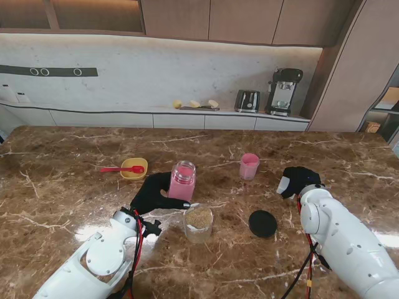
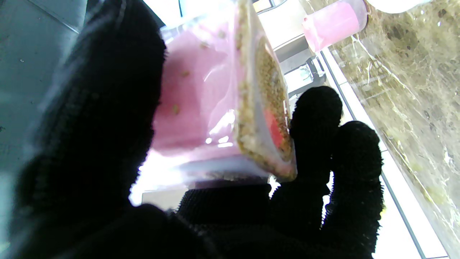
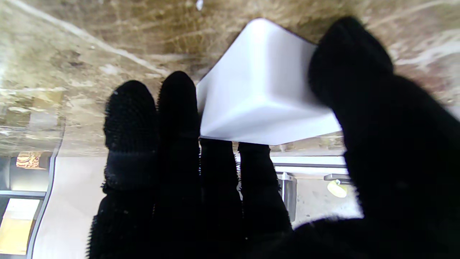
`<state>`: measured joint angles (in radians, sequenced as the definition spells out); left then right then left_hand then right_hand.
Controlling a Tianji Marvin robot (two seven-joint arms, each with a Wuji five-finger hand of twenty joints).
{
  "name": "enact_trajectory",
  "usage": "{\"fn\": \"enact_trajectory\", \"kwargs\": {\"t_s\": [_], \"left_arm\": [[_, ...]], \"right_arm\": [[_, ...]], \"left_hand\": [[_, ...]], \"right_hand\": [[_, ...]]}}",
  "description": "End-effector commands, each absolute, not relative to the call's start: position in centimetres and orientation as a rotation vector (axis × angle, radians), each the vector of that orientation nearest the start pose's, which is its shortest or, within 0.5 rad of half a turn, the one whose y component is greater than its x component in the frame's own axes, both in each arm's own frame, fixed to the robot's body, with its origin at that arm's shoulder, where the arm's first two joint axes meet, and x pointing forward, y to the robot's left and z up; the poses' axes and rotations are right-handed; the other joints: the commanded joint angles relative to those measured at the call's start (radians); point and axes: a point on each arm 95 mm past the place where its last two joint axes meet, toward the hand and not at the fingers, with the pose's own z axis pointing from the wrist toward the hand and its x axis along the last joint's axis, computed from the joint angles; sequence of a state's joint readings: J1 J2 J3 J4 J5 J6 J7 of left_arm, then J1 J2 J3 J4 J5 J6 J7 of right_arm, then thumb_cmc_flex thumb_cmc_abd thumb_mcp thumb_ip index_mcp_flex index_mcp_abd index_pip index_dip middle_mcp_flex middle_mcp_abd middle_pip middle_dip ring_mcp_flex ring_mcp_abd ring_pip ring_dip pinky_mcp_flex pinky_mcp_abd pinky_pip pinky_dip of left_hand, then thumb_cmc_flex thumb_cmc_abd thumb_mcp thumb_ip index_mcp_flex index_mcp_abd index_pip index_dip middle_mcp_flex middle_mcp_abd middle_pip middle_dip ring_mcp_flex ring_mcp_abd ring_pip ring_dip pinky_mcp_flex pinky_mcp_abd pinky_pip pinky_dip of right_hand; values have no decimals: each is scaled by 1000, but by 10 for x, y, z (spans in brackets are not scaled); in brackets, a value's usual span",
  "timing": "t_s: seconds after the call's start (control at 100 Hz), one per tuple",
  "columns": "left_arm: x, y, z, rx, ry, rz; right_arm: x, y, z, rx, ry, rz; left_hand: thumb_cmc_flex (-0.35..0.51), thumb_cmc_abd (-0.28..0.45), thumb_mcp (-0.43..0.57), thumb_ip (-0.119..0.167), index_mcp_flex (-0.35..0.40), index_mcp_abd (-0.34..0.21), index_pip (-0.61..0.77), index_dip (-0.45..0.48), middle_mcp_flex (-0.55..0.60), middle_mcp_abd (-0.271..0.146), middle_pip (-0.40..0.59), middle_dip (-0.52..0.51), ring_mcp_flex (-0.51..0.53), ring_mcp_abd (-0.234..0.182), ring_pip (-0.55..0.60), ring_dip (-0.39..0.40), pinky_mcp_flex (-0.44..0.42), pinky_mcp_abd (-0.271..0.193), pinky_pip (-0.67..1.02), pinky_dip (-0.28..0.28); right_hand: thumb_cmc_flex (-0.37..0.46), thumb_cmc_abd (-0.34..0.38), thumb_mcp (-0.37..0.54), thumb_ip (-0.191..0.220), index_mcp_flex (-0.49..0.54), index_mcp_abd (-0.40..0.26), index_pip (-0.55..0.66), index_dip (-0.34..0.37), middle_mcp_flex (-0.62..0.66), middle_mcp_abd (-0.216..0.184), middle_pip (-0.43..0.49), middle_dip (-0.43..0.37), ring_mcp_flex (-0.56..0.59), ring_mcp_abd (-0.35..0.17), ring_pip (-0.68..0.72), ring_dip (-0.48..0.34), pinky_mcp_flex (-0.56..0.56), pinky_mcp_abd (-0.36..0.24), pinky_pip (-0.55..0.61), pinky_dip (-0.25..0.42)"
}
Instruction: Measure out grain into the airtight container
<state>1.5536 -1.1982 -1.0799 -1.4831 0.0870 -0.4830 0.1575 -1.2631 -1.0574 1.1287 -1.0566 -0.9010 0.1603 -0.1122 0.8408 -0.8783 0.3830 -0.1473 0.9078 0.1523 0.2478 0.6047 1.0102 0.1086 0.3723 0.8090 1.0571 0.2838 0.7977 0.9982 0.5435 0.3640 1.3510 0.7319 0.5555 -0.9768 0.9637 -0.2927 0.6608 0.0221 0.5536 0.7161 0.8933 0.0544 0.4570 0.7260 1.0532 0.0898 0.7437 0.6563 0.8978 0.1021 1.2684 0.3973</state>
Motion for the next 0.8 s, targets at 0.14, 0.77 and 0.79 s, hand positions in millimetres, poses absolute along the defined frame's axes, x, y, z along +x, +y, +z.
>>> {"fn": "enact_trajectory", "kwargs": {"t_s": [0.14,0.77,0.79], "left_arm": [[377,-68,-336,-1771,837,-2547],[378,-72,-334,-1768,862,-2553],[378,-72,-333,-1767,863,-2554]], "right_arm": [[463,-130,-397,1443,1400,971],[463,-125,-328,1425,1293,1226],[462,-123,-323,1426,1297,1239]], "left_hand": [[230,450,516,-4,161,-383,699,-5,124,-188,170,42,4,-70,11,10,-16,-22,10,15],[228,448,515,-6,157,-384,698,-5,125,-190,167,43,6,-74,10,9,-14,-25,11,14],[228,448,515,-6,157,-384,697,-5,126,-189,168,43,7,-74,10,9,-14,-25,11,13]], "right_hand": [[158,79,122,33,92,-97,97,-36,144,-64,25,-35,32,-43,-93,-47,-11,-29,-5,-21],[159,138,105,32,105,-128,314,-182,242,-61,2,-13,75,-38,-64,-35,12,-17,34,-24],[158,140,105,32,105,-126,312,-184,241,-60,0,-14,73,-39,-65,-36,9,-16,33,-24]]}}
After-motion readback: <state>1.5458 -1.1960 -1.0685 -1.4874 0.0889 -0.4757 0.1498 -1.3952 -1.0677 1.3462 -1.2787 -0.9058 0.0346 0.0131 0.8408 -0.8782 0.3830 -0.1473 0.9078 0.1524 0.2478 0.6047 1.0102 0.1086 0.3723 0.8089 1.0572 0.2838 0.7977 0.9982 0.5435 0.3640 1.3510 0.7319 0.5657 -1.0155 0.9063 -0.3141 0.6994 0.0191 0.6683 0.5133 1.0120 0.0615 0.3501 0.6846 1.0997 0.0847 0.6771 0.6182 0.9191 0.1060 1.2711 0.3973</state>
